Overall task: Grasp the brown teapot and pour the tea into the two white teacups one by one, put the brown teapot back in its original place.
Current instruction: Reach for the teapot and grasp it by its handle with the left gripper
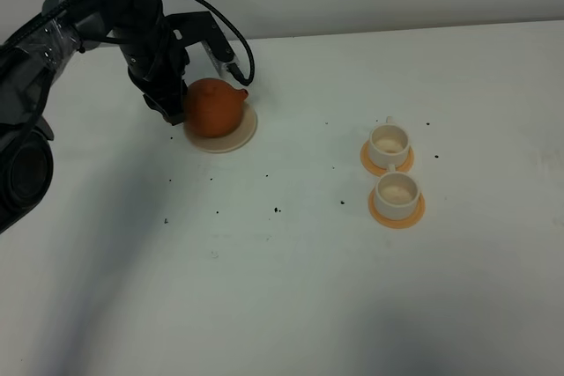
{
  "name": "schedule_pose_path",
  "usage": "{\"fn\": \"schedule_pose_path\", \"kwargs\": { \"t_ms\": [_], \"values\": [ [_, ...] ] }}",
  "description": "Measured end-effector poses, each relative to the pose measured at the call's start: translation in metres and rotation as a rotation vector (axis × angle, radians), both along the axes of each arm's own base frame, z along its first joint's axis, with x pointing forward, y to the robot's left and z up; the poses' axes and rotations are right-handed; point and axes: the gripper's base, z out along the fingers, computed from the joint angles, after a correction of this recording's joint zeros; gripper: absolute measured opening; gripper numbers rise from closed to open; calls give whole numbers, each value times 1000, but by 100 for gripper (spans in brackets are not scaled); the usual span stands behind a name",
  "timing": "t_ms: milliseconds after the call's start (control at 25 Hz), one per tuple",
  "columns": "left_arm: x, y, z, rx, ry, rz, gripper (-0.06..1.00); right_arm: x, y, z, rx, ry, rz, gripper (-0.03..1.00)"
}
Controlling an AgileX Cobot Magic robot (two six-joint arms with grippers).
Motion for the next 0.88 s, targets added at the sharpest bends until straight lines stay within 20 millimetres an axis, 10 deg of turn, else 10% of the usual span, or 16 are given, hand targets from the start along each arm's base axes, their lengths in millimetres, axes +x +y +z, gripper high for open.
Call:
{"fn": "schedule_pose_path", "kwargs": {
  "t_ms": [880],
  "values": [
    [5,-5,-4,15,-49,-49,31,0,0,0,0,0,0,24]
  ]
}}
